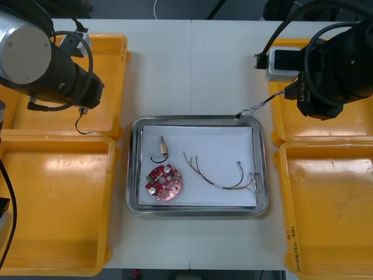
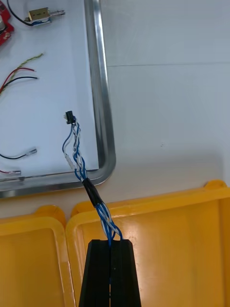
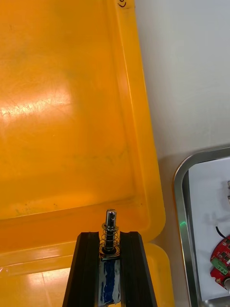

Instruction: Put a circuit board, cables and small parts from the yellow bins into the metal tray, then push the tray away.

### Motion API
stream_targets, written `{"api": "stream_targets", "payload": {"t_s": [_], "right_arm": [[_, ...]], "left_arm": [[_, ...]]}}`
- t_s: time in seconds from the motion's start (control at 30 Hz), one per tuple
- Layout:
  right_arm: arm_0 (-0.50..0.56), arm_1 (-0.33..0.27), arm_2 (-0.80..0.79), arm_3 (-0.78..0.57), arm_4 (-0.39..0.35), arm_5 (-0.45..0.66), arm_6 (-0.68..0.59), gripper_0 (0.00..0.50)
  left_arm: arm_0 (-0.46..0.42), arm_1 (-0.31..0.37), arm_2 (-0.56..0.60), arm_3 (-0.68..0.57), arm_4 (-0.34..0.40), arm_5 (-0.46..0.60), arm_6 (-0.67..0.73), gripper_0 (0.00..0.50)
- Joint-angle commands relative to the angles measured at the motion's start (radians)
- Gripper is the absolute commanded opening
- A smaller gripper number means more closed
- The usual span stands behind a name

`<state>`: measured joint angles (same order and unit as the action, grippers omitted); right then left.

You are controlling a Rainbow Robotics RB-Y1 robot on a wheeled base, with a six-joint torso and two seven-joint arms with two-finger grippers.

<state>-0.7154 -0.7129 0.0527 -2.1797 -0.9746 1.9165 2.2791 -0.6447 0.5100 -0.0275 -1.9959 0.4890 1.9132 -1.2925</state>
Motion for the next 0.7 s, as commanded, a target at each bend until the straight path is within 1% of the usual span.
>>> {"api": "stream_targets", "payload": {"t_s": [0.03,0.17,0.3,0.4,0.5,0.63,0.7], "right_arm": [[-0.009,0.032,0.092,-0.023,0.042,0.003,-0.032,0.000],[-0.015,0.073,0.170,-0.015,0.106,0.003,-0.040,0.000],[-0.027,0.121,0.231,0.038,0.166,0.003,-0.046,0.000],[-0.035,0.136,0.256,0.064,0.186,0.003,-0.047,0.000],[-0.041,0.162,0.296,0.112,0.226,0.003,-0.055,0.000],[-0.041,0.178,0.335,0.156,0.271,0.003,-0.058,0.000],[-0.041,0.185,0.366,0.169,0.309,-0.022,-0.061,0.000]], "left_arm": [[0.005,-0.015,-0.005,-0.035,-0.001,0.007,0.065,0.001],[0.005,-0.015,-0.005,-0.034,-0.003,0.007,0.065,0.000],[0.005,-0.015,-0.002,-0.034,-0.003,0.007,0.065,0.001],[0.005,-0.015,-0.002,-0.034,-0.003,0.007,0.065,0.001],[0.005,-0.015,0.000,-0.034,-0.001,0.007,0.065,0.001],[0.005,-0.015,0.000,-0.034,0.000,0.007,0.064,0.001],[0.005,-0.015,0.000,-0.034,0.002,0.007,0.065,0.001]]}}
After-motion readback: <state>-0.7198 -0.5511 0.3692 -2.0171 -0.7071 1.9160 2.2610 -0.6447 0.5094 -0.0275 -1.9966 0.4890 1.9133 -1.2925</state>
